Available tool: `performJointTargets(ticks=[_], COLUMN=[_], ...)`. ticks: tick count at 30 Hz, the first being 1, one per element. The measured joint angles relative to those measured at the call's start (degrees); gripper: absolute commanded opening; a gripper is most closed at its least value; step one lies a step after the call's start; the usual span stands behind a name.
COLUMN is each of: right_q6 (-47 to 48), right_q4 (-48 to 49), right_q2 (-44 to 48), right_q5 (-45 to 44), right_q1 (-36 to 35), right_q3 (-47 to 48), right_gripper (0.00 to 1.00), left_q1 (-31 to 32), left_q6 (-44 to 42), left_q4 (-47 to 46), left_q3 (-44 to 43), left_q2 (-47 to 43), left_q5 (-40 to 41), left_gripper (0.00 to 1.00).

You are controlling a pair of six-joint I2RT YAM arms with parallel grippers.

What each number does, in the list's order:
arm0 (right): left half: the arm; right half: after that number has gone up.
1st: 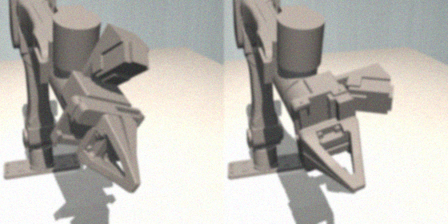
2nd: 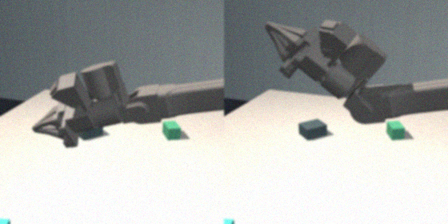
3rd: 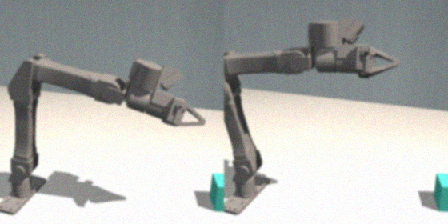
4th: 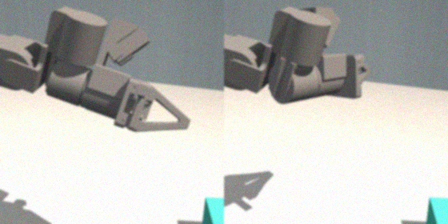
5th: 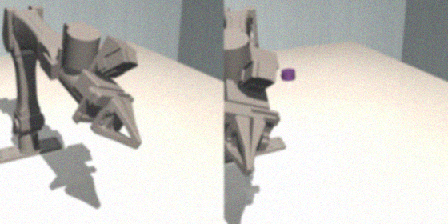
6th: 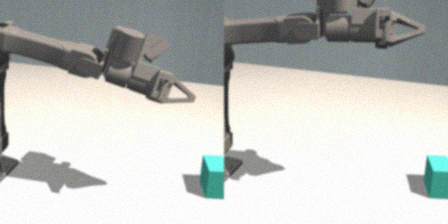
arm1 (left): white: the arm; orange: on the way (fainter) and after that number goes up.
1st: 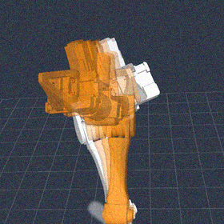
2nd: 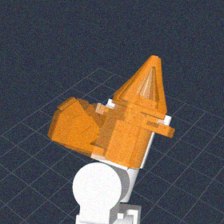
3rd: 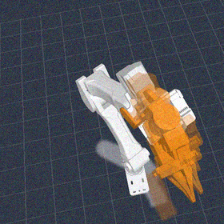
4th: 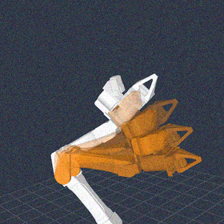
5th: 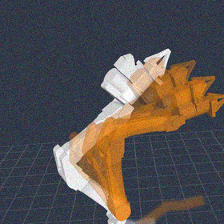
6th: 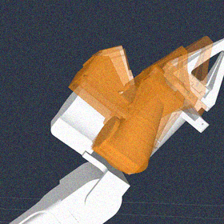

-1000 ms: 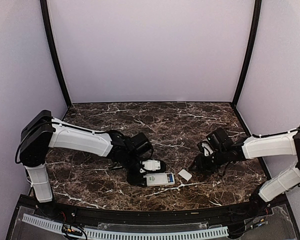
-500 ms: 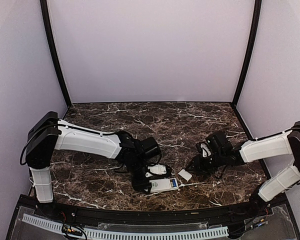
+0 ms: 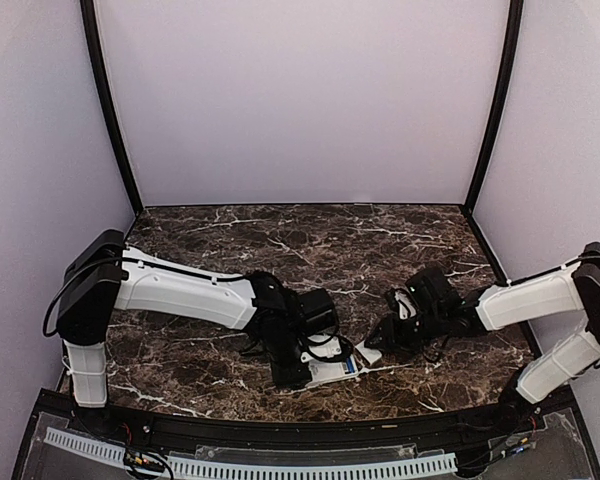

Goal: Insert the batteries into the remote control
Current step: Adjust the remote control without the battery cover at the center of the board.

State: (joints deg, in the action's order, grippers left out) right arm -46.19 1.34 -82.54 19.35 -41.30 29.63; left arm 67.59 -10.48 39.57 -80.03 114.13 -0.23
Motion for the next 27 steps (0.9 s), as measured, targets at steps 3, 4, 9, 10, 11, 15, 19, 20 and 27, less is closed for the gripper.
performJointTargets(ticks=[3, 4, 9, 10, 11, 15, 19, 20, 27], right_q6=[-1.0, -1.3, -1.9, -1.9, -1.9, -1.9, -2.2, -2.3, -2.0], right_q4=[0.0, 0.0, 0.1, 0.1, 0.1, 0.9, 1.9, 1.9, -0.4], right_q2=[0.6, 0.7, 0.7, 0.7, 0.7, 0.2, -0.4, -0.4, 0.6], right_q5=[0.1, 0.1, -0.1, -0.1, -0.1, 0.1, 0.6, 0.6, -0.2], right_q1=[-0.7, -0.9, -1.3, -1.3, -1.4, -2.0, -3.2, -3.4, -3.6], right_q3=[-0.6, -0.7, -0.7, -0.7, -0.7, -0.7, -0.5, -0.5, -0.3], right_gripper=[0.39, 0.39, 0.38, 0.38, 0.38, 0.37, 0.37, 0.37, 0.38], left_q1=[0.2, 0.2, 0.2, 0.2, 0.2, 0.2, 0.2, 0.2, 0.2], left_q6=[0.7, 0.9, 1.3, 1.3, 1.3, 1.3, 1.1, 1.1, -0.2], left_q4=[0.0, 0.0, 1.0, 1.2, 1.3, 1.6, 2.1, 2.3, 2.5], left_q3=[-0.4, -0.7, -1.8, -2.1, -2.2, -2.6, -3.2, -3.3, -3.5], left_q2=[0.5, 0.8, 1.7, 1.9, 2.0, 2.2, 2.6, 2.7, 2.8], left_q5=[1.1, 1.2, 1.6, 1.6, 1.7, 1.7, 1.8, 1.9, 2.1], left_gripper=[0.38, 0.39, 0.39, 0.39, 0.39, 0.39, 0.44, 0.46, 0.69])
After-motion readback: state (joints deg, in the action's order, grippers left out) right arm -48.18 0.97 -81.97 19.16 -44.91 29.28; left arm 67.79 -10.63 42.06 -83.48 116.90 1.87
